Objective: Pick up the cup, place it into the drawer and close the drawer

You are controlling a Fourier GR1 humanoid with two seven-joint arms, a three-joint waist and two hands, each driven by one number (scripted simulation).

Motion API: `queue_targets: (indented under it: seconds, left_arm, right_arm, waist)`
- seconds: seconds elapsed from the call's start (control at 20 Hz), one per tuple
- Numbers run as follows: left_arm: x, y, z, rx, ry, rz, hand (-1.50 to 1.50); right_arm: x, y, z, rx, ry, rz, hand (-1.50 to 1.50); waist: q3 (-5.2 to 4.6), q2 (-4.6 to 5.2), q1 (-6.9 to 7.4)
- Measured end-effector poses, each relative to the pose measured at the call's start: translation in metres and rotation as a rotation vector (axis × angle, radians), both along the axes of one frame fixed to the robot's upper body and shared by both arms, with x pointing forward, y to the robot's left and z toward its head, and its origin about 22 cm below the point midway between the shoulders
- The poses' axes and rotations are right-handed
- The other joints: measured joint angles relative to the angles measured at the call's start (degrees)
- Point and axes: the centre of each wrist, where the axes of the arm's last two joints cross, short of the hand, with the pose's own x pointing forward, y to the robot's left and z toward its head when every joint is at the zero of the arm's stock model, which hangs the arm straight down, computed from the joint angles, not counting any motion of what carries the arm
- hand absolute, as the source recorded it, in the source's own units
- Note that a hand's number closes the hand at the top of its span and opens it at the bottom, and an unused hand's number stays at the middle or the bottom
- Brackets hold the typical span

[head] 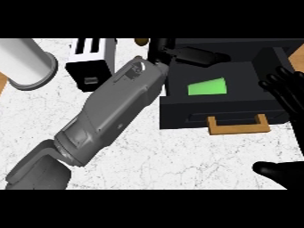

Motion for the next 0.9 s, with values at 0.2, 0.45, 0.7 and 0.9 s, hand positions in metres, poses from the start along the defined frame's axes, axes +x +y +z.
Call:
queue_targets:
  seconds: [0.2,0.45,0.7,0.9]
  left_arm:
    - [0.0,0.014,0.004,-0.057,0.018,0.012,-1.5]
    - [-0.002,0.048,0.001,-0.124,0.04,0.053,-1.5]
    - [-0.012,0.102,-0.017,-0.152,0.063,0.104,-1.5]
    - [-0.033,0.139,-0.026,-0.168,0.076,0.133,-1.5]
  right_arm:
    - [-0.006,-0.003,0.004,-0.076,0.0,0.018,1.5]
    - [-0.012,-0.011,0.013,-0.241,-0.011,0.029,1.5]
    - [-0.021,-0.008,0.01,-0.37,0.003,0.027,1.5]
    - [-0.019,-0.007,0.005,-0.438,0.031,0.006,1.5]
  waist:
    - [-0.04,-0.56,1.89]
    - [-0.07,-1.01,3.44]
    - [-0.08,-1.08,3.95]
    - [-0.06,-1.04,4.18]
